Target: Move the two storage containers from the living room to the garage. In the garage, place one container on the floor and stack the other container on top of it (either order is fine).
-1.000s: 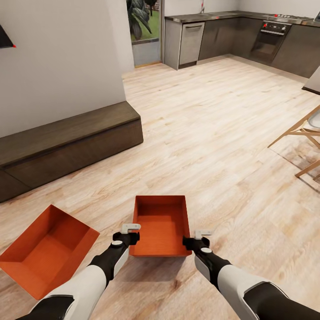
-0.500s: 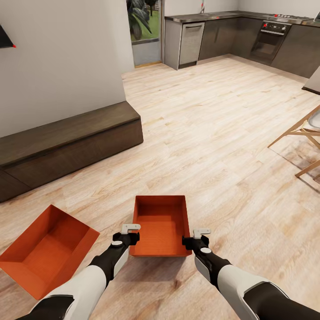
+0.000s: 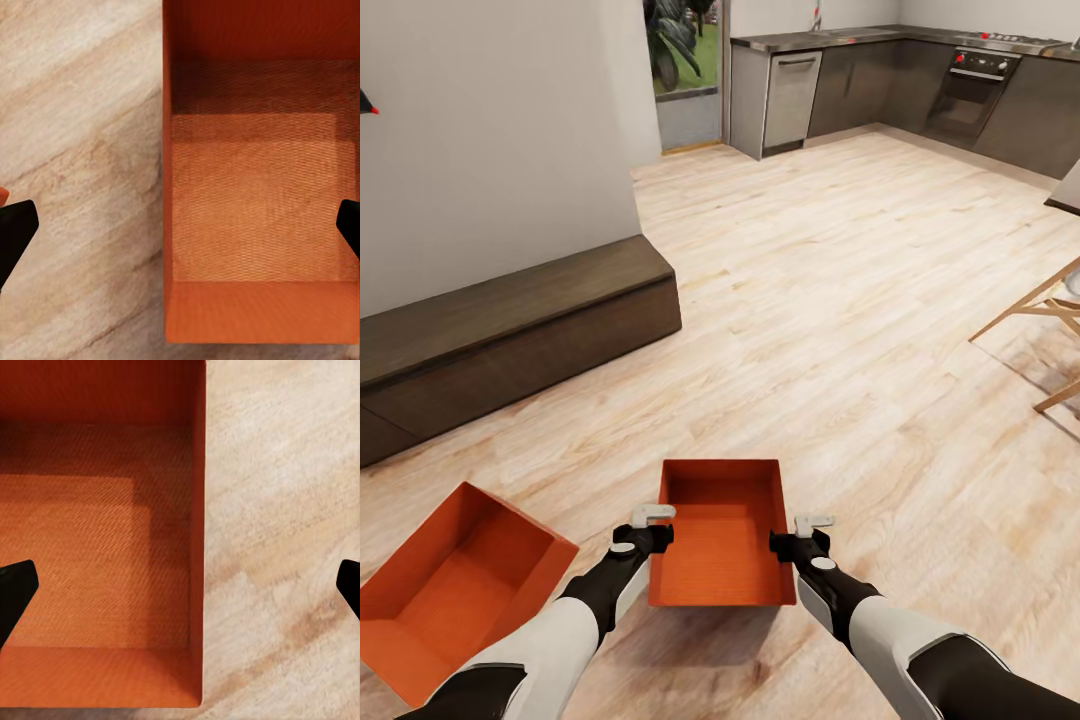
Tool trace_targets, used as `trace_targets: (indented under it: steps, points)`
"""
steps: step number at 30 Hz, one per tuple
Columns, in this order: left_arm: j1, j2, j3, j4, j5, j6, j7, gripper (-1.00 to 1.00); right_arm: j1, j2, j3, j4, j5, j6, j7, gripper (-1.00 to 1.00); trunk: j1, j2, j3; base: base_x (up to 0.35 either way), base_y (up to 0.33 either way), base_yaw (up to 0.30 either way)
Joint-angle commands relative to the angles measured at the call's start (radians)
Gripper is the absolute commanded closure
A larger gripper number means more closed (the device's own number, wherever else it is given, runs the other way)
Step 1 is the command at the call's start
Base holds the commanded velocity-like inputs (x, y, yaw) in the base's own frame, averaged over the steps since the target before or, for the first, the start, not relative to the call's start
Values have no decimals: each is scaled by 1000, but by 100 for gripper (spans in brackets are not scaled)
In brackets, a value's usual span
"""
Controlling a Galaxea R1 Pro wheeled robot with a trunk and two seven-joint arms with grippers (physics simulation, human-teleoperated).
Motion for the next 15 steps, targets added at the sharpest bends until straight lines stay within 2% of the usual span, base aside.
trace_targets:
  steps: [1,10,15]
  points:
    - [0,-1,5,-2,-10,4,2,-100,-1,0,9,1,-10,-4,-3,-100,0,0,-1,206,0,0]
    - [0,0,5,-3,-10,3,2,-100,-1,-1,9,1,-10,-3,-3,-100,0,0,-1,197,0,0]
    - [0,0,5,-2,-10,3,2,-100,-1,-2,7,4,-11,-4,-3,-100,0,0,-1,74,0,0]
